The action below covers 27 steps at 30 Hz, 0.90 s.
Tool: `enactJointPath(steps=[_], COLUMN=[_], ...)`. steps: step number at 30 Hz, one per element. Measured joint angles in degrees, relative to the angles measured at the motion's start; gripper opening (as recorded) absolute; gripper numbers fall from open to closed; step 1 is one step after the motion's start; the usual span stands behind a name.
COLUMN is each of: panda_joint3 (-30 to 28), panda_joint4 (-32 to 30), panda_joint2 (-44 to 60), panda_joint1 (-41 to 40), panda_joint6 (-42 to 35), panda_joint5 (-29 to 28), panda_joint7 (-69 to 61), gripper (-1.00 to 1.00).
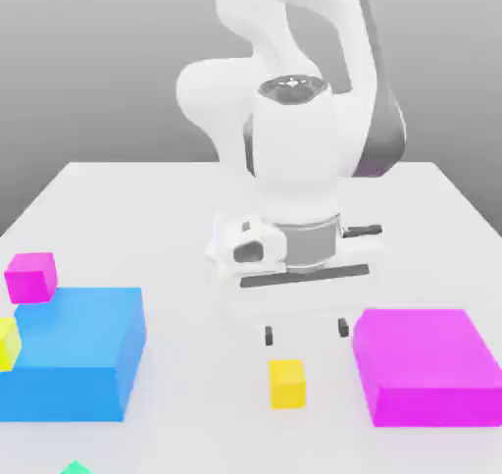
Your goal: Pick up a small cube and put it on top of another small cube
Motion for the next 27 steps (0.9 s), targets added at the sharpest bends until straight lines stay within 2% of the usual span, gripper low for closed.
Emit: enactJointPath(steps=[4, 12, 13, 20, 27], panda_joint3=[-0.8, 2.9, 3.5, 3.6, 0.8], panda_joint4=[0.1, 1.7, 1.9, 1.9, 0.7], panda_joint2=[4.7, 14.4, 15.4, 15.5, 7.7], panda_joint1=[0.4, -2.7, -3.2, -3.4, -1.3], panda_joint6=[4.0, 11.7, 12.5, 12.6, 6.5], panda_joint5=[-2.1, 0.2, 0.5, 0.3, -2.6], panda_joint7=[1.3, -0.3, -0.5, -0.3, 1.6], gripper=[0.0, 0.0, -1.0, -1.0, -1.0])
